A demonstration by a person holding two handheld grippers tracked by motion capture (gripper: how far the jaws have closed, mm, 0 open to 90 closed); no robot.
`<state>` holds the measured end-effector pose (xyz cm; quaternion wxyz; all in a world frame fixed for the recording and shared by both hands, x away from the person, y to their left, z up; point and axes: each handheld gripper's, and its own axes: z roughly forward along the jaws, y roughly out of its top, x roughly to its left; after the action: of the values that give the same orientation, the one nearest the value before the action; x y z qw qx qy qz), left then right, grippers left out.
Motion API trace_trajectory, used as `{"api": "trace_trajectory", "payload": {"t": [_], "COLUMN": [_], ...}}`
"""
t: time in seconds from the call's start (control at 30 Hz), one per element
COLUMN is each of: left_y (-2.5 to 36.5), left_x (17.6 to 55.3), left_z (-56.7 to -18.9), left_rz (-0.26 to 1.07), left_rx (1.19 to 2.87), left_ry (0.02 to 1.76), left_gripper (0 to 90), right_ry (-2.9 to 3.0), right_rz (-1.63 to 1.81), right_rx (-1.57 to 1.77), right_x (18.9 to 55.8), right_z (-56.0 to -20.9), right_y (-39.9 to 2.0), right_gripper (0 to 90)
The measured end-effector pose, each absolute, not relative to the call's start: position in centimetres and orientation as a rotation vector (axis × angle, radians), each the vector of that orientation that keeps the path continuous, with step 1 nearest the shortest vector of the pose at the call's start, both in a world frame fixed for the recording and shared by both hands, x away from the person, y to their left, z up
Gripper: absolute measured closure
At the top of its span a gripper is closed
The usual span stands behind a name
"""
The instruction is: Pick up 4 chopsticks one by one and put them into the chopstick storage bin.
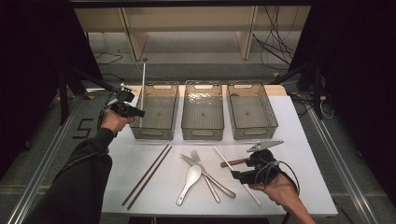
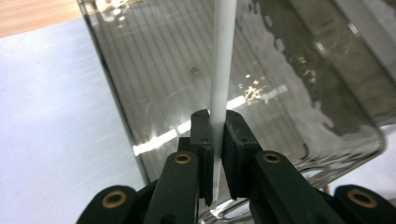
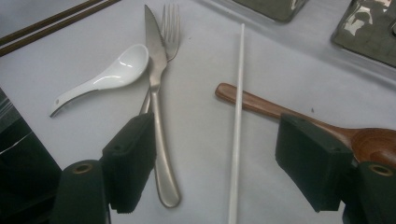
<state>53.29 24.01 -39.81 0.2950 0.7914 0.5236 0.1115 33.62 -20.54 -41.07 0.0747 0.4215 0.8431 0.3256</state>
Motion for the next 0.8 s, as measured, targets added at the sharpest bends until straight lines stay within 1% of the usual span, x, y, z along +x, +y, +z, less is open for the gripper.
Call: {"api": "trace_trajectory", "payload": {"t": [0.4,0.57,0.63,0.7,0.8], "left_y": [24.4,24.5,24.4,24.4,24.1], "left_x": [53.4,53.0,52.6,52.4,51.3], "left_z": [-40.8,-40.2,-39.8,-39.5,-38.8], "left_rz": [0.286,0.281,0.273,0.260,0.238], "left_rx": [2.127,2.089,2.054,2.040,2.000], "left_ry": [1.424,1.425,1.419,1.409,1.379], "left_gripper": [81.5,70.6,61.2,56.5,44.3], "right_ry": [2.535,2.536,2.534,2.532,2.527], "right_rz": [0.975,0.971,0.970,0.969,0.965], "right_rx": [1.267,1.272,1.272,1.271,1.282], "right_x": [33.6,33.6,33.6,33.6,33.6], "right_z": [-41.1,-41.1,-41.1,-41.0,-41.1], "right_y": [-20.5,-20.5,-20.5,-20.5,-20.6], "right_gripper": [29.9,29.9,29.9,29.9,29.9]}}
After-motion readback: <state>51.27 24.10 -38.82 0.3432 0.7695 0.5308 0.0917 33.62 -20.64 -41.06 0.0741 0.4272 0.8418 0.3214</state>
